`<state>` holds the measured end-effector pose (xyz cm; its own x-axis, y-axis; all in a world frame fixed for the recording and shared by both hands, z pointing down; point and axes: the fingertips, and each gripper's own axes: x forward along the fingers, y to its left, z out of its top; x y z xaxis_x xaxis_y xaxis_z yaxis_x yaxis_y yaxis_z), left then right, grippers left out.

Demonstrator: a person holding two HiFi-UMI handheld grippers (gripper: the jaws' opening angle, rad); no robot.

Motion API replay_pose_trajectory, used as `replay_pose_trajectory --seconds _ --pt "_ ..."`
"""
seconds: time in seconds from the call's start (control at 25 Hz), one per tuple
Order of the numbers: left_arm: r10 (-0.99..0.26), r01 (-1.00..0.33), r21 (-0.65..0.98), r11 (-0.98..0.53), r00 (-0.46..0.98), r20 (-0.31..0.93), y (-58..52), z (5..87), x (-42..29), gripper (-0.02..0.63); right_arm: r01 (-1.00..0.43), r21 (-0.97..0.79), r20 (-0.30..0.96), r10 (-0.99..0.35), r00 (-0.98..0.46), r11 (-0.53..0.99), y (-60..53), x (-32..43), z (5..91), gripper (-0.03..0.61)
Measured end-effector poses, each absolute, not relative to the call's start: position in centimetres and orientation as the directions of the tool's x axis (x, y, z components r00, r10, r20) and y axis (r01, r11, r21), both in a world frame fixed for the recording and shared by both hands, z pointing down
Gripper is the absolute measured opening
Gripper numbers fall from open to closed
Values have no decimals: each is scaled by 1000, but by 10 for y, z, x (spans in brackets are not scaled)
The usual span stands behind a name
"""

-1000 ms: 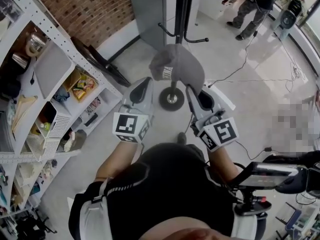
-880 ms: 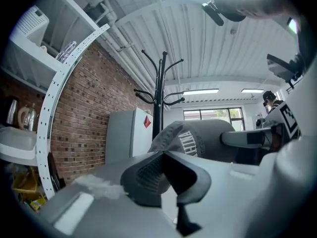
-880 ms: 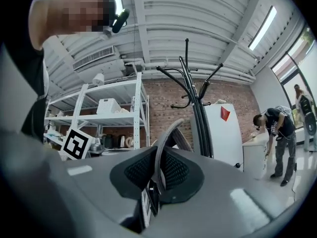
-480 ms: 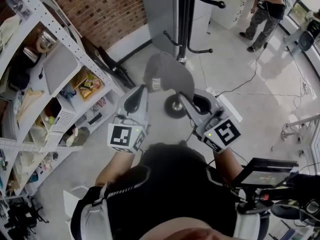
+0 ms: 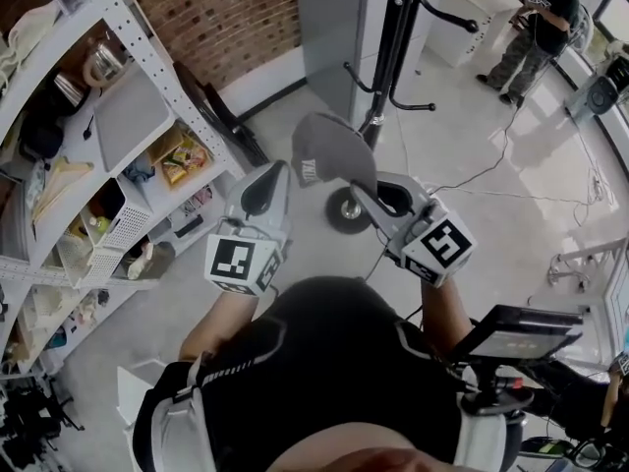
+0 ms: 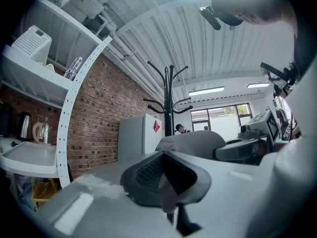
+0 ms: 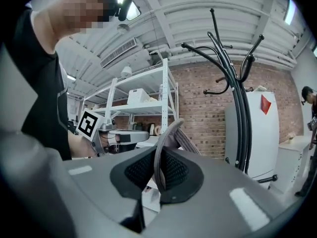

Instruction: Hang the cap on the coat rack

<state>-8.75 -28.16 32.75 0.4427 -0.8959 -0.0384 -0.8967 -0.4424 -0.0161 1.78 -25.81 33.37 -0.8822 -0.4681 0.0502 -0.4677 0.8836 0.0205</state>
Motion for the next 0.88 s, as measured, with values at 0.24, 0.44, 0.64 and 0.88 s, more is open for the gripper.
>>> replay_pose_trajectory --seconds 0.24,0.44,0.64,0.88 --pt "-894 -895 -3 -446 445 -45 -277 330 -91 3 -389 -2 93 -388 -917 921 -265 9 343 28" --pt "-898 -898 21 -439 438 -39 -273 335 -100 3 -399 55 132 -402 -906 916 -258 -1 343 28" --pt "-889 -889 20 -458 457 -34 -276 338 -93 3 -546 -4 38 -546 -837 838 -280 36 335 28" --pt "-877 -877 24 -479 479 -26 -286 342 -85 3 -641 -67 4 -643 -766 764 -280 94 326 28"
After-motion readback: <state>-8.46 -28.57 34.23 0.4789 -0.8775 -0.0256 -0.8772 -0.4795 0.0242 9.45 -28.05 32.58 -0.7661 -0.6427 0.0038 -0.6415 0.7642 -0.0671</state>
